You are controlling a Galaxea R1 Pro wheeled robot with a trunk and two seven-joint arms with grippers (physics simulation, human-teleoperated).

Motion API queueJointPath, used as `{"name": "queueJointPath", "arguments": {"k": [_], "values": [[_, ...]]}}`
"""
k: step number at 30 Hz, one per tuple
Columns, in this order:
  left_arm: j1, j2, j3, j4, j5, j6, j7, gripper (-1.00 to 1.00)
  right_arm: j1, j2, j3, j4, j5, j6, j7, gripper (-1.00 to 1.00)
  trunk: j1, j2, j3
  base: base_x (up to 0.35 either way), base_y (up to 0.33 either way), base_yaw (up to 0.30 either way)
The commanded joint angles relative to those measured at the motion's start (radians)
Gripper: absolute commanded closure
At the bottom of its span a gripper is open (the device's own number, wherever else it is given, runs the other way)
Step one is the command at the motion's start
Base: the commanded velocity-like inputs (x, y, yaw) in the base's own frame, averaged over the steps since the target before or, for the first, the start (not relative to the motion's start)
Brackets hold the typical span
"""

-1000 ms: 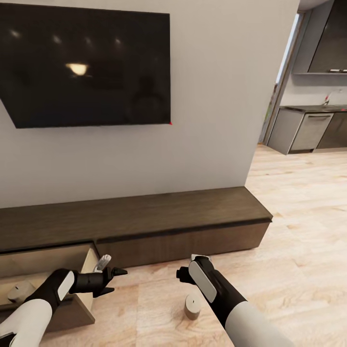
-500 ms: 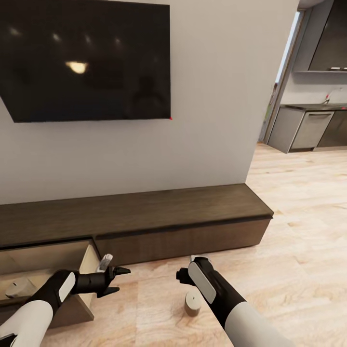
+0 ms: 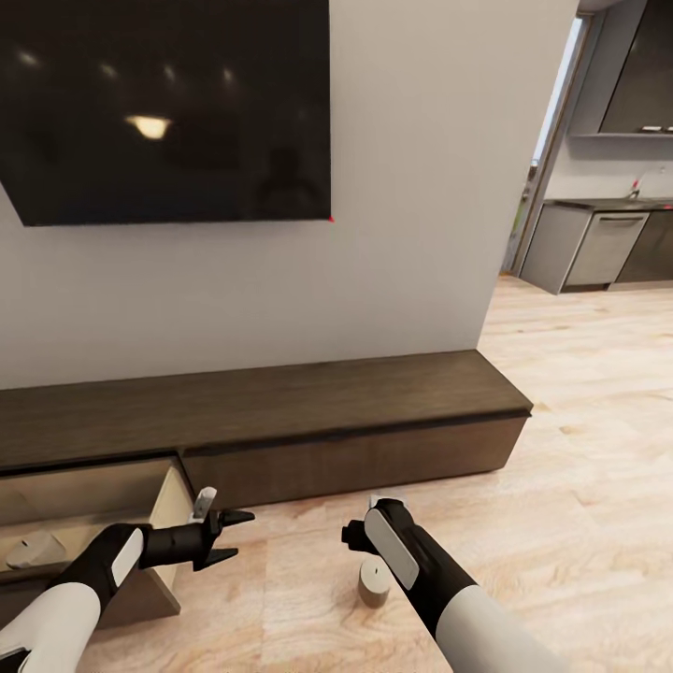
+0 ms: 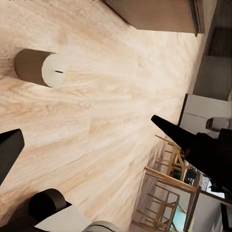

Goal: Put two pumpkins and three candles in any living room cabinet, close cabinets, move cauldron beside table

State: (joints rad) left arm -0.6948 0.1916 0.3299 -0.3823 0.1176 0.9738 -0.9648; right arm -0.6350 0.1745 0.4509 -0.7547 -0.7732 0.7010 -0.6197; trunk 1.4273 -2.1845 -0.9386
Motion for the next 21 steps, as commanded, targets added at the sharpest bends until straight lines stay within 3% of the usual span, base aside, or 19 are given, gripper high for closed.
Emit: {"name": "queueJointPath", "arguments": {"k": [1, 21], "values": [[0.0, 0.0, 0.0, 0.0, 0.0, 0.0, 0.0, -1.0, 0.0, 0.0, 0.0, 0.0, 0.0, 0.0, 0.0, -1.0, 0.004, -0.007, -0.003, 0.0, 0.0, 0.0], [-0.003, 0.012, 0.006, -0.006, 0.003, 0.0, -0.005, -1.0, 0.0, 0.0, 0.001, 0.0, 0.002, 0.0, 0.001, -1.0, 0.081, -0.147, -0.066, 0.0, 0.0, 0.0]]}}
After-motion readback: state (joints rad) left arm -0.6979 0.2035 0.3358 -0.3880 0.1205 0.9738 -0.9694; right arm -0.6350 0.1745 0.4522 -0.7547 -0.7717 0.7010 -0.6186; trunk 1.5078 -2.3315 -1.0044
